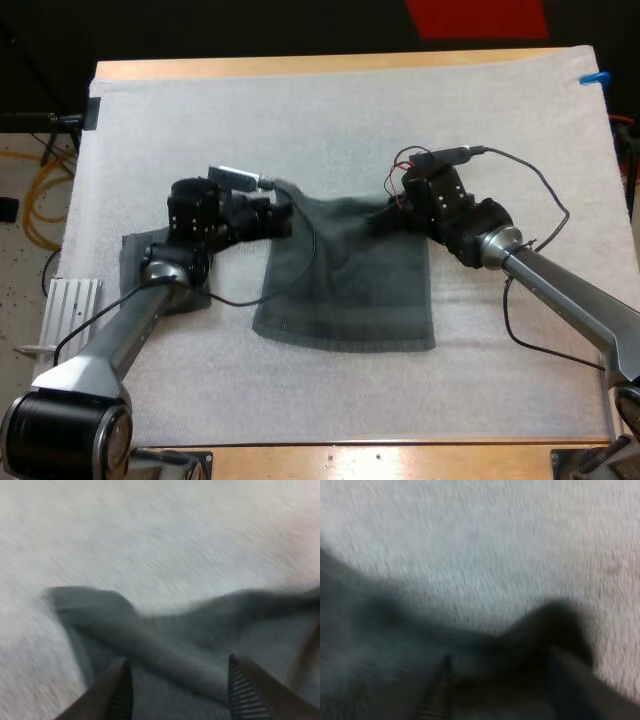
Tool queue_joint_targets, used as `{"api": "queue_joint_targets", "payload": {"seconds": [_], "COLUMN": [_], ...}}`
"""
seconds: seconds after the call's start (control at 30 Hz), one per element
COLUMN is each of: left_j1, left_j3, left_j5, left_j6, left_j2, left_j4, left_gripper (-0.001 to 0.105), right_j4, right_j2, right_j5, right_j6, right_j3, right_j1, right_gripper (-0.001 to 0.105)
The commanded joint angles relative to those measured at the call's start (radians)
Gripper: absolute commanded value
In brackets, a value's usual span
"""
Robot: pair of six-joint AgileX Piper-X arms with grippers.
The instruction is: Pick towel from pile fold and stack
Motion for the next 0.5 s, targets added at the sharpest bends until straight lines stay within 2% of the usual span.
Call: {"api": "queue_joint_targets", "payload": {"seconds": [0.0,0.17,0.3,0.4,0.47], "left_j1": [0.002,0.002,0.002,0.002,0.002], "left_j3": [-0.022,-0.098,-0.105,-0.105,-0.105], "left_j5": [-0.022,-0.006,0.003,0.003,-0.001], "left_j6": [-0.001,-0.001,0.006,0.062,0.143], "left_j2": [-0.005,-0.044,-0.128,-0.209,-0.295], "left_j4": [-0.010,-0.010,0.012,0.117,0.244], "left_gripper": [0.044,0.044,0.044,0.044,0.044], "right_j4": [-0.028,-0.034,-0.016,0.029,0.085], "right_j2": [-0.010,-0.071,-0.154,-0.238,-0.310], "right_j5": [-0.009,0.003,0.015,0.015,0.015], "right_j6": [0.003,-0.015,-0.058,-0.058,-0.053], "right_j3": [-0.005,-0.005,-0.005,-0.005,-0.005], "right_j1": [-0.005,-0.005,-0.005,-0.005,-0.005], "right_gripper": [0.062,0.064,0.064,0.064,0.064]}}
